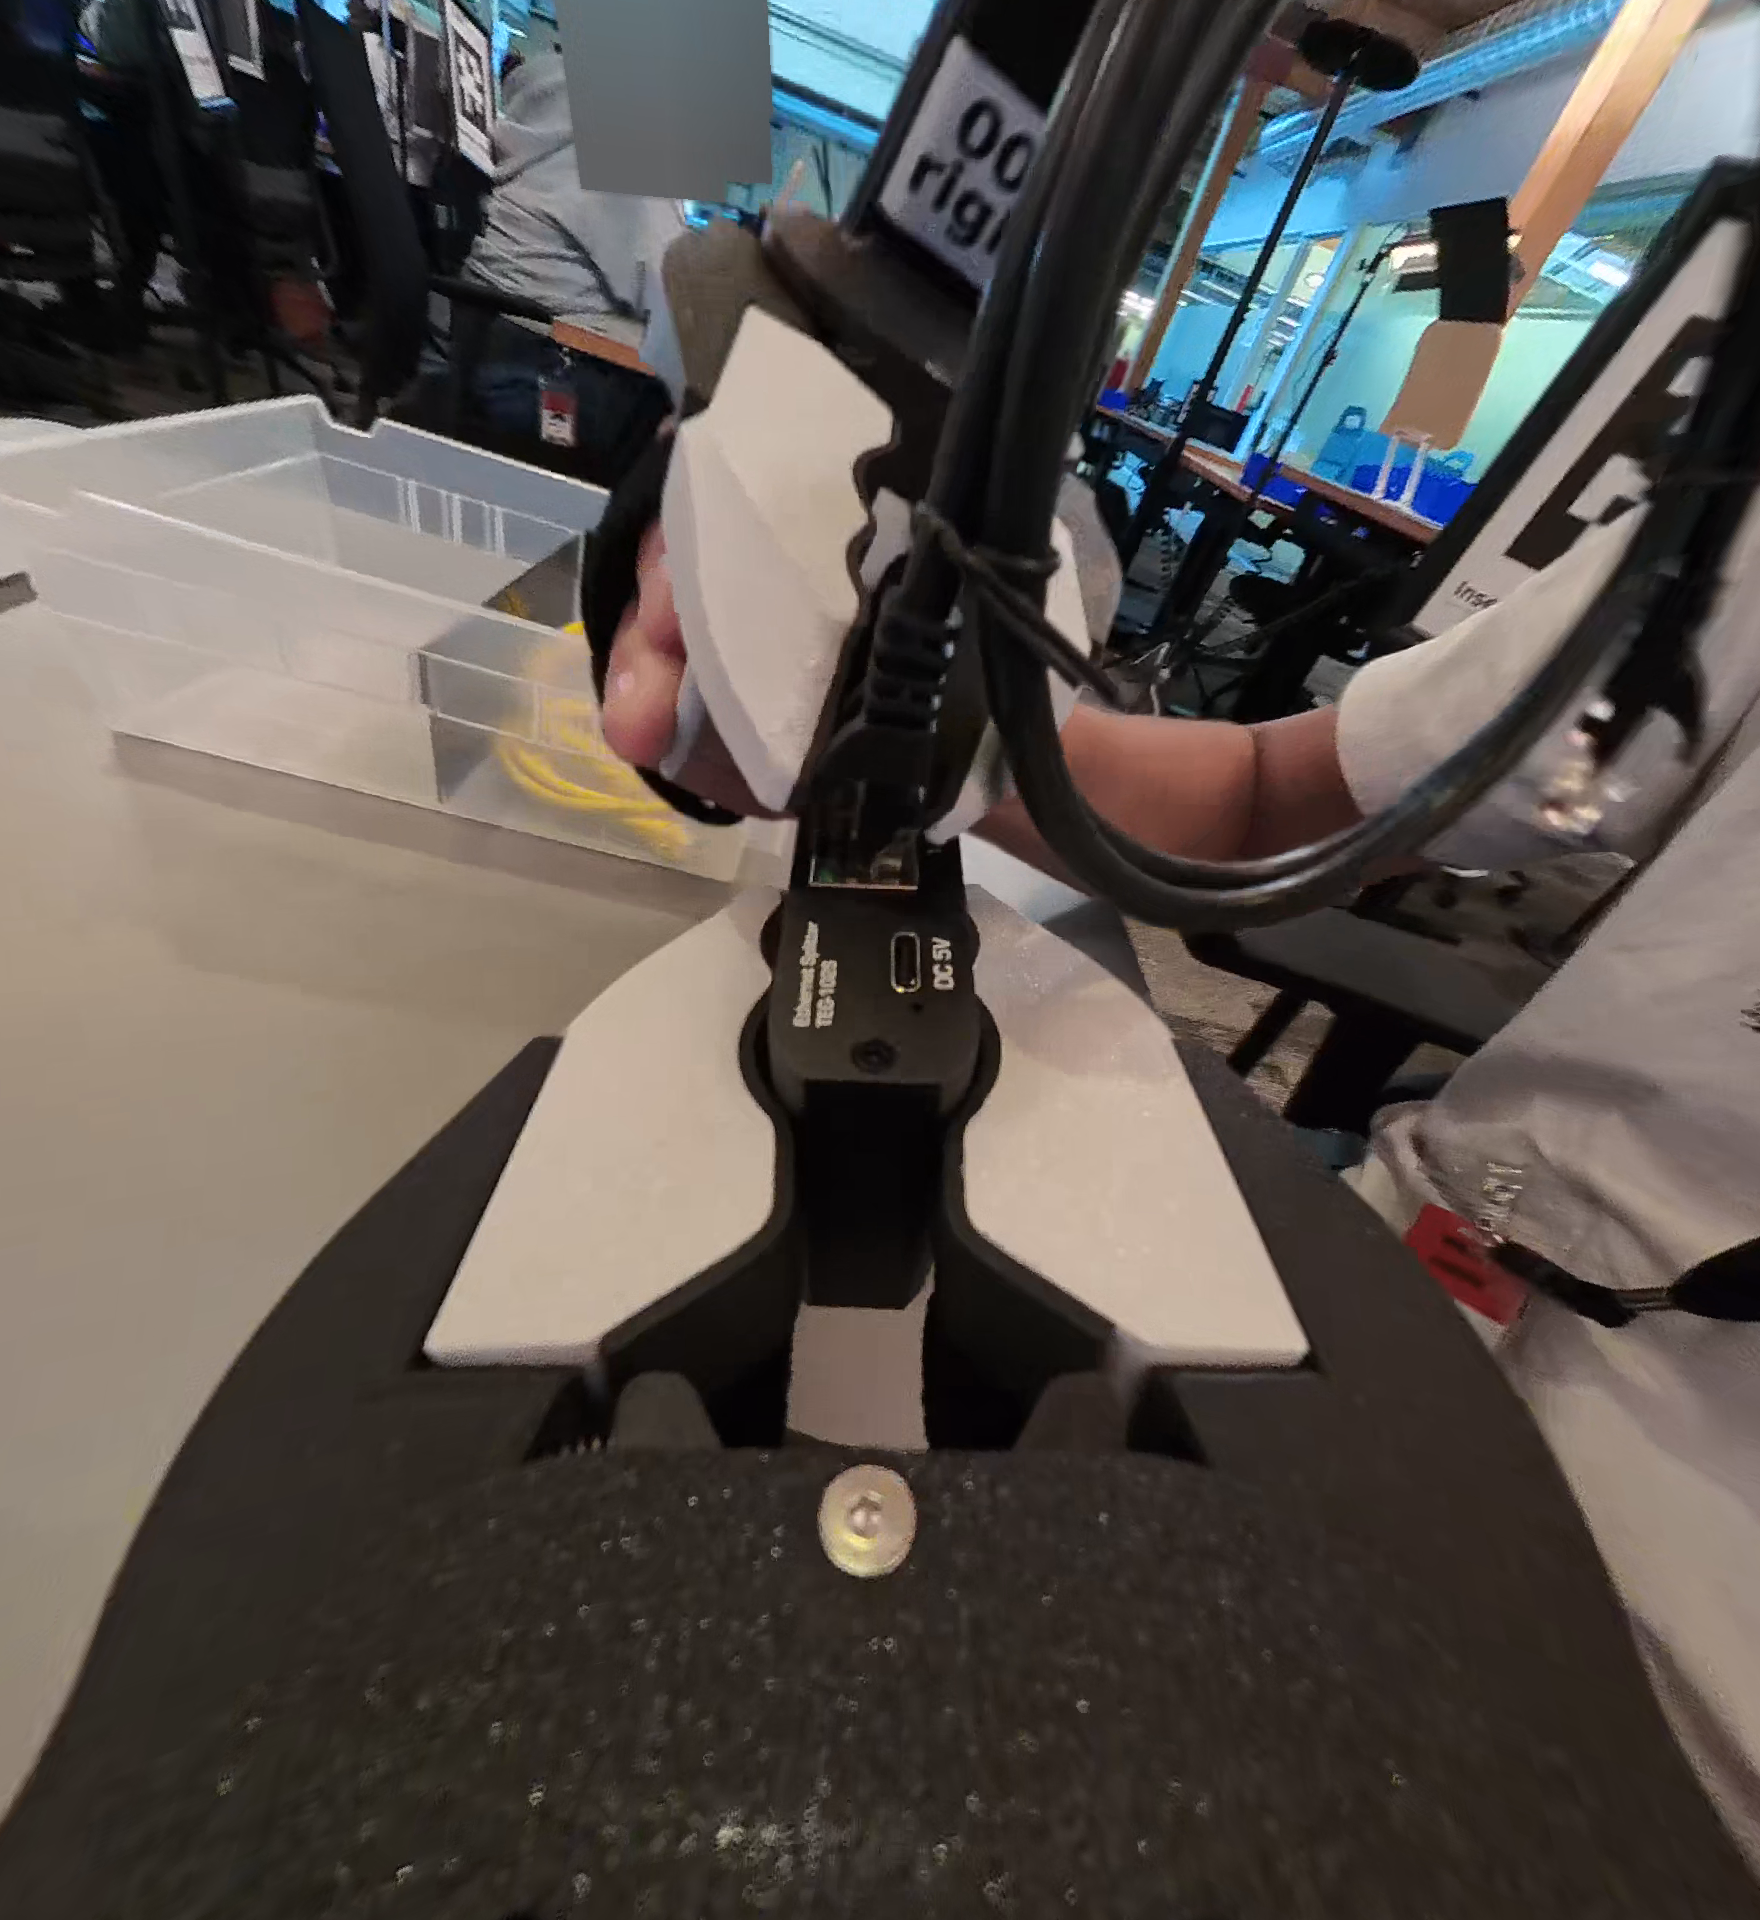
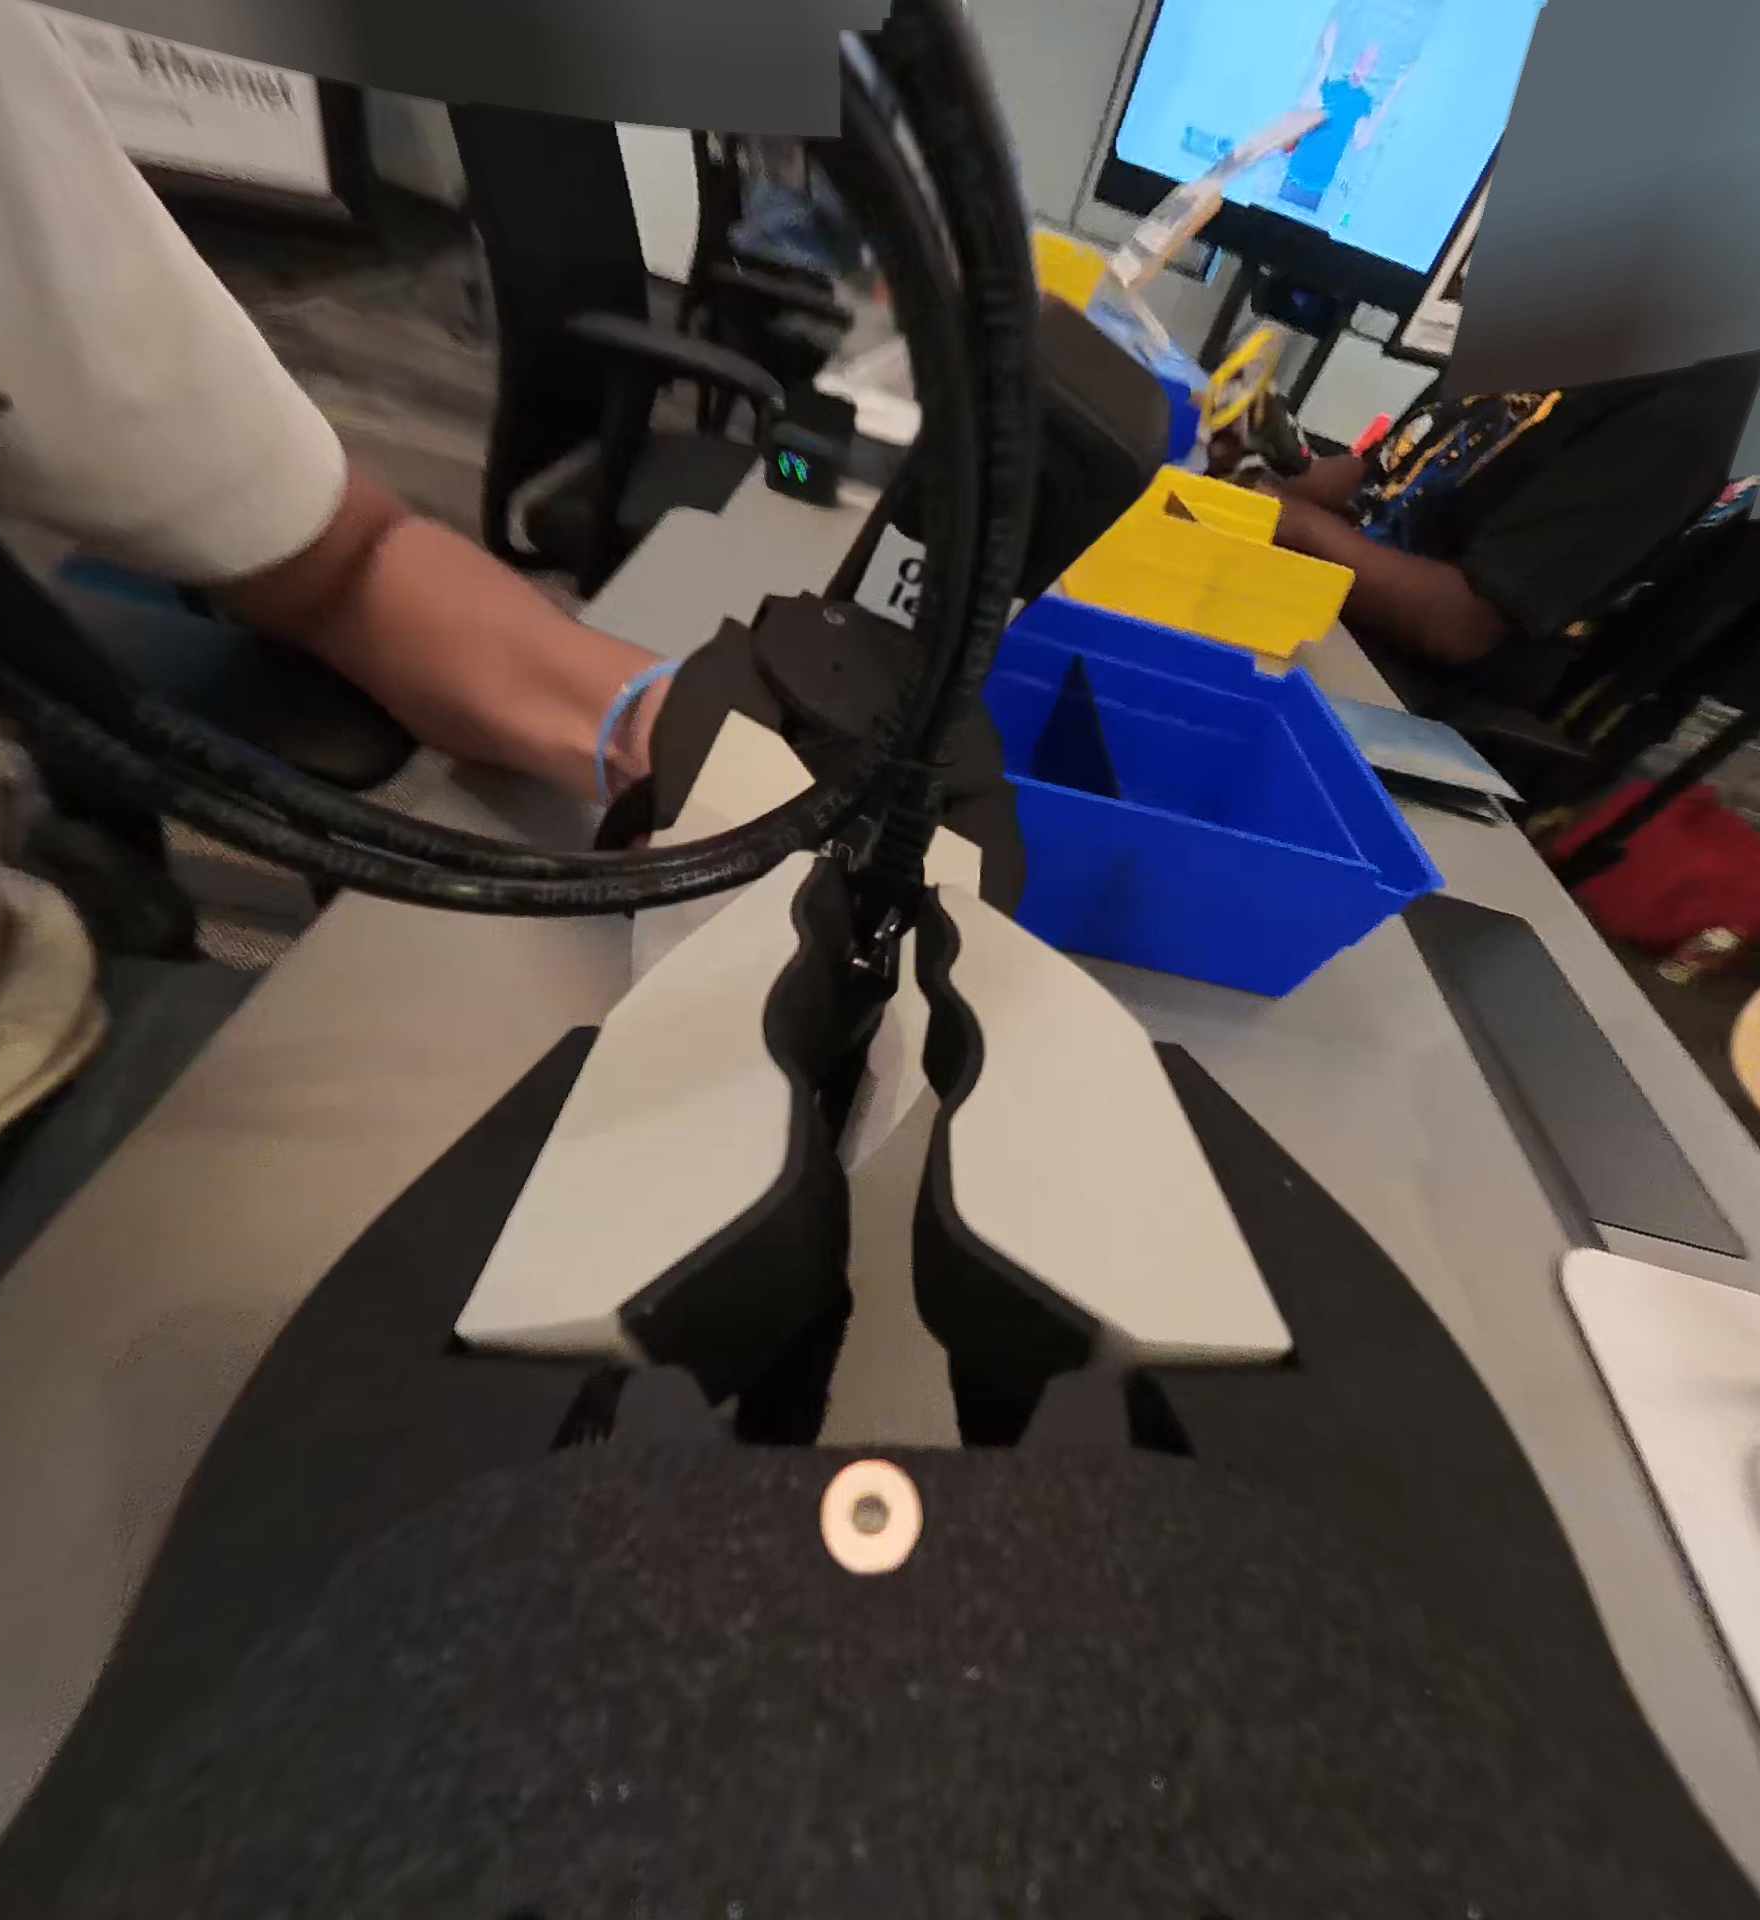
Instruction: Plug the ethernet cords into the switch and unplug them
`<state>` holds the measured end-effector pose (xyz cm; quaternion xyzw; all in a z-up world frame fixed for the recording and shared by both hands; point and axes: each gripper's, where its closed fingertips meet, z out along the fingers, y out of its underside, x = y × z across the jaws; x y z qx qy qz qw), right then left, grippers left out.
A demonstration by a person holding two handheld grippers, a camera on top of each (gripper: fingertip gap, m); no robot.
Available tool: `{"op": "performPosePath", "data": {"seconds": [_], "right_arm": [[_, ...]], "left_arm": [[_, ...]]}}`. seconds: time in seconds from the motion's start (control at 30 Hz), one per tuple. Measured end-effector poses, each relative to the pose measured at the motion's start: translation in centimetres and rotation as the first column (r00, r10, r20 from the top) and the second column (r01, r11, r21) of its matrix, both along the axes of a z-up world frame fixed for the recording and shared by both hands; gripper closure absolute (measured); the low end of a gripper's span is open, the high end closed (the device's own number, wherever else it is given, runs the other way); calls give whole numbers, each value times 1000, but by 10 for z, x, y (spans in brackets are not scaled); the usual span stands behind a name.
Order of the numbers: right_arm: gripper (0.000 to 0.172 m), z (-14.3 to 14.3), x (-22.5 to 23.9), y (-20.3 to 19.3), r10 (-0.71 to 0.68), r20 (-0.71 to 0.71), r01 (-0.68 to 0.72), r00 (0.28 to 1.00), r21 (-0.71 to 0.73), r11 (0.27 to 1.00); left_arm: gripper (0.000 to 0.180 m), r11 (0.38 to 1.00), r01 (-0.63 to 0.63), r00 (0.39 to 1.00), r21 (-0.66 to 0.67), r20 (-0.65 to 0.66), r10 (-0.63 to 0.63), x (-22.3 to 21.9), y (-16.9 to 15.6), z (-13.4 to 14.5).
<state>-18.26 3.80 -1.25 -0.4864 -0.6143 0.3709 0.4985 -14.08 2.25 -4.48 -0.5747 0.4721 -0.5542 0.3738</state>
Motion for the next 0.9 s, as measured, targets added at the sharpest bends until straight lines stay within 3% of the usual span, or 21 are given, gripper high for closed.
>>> {"op": "performPosePath", "data": {"seconds": [0.03,0.1,0.17,0.3,0.4,0.6,0.77,0.83,0.9], "right_arm": [[159,-1,-1,1,-5,20,5,1000,-16,1000],[160,-3,-2,4,33,-13,-35,999,-240,970],[159,-8,-2,4,67,-74,-92,995,-425,900],[159,-4,-2,-3,101,-171,-179,980,-548,817],[159,0,-1,-5,105,-259,-238,960,-565,790],[158,-6,0,-6,112,-205,-213,972,-577,789],[158,-12,6,-3,154,-71,-168,986,-494,853],[142,-16,8,1,134,-23,-130,991,-445,886],[144,-15,9,-4,173,-21,-165,985,-435,885]], "left_arm": [[154,999,-33,999,38,-13,34,-1,4,-2],[155,954,-149,977,260,-109,183,-4,21,-11],[155,898,-180,951,402,-161,263,-9,29,-16],[155,904,-157,964,397,-136,228,-7,22,-11],[155,873,-209,949,441,-125,290,-5,24,-7],[155,903,-167,955,395,-165,248,-5,22,-15],[155,933,-134,964,333,-176,201,0,18,-22],[155,937,-110,968,332,-178,177,1,14,-22],[155,943,-95,973,319,-170,156,3,10,-21]]}}
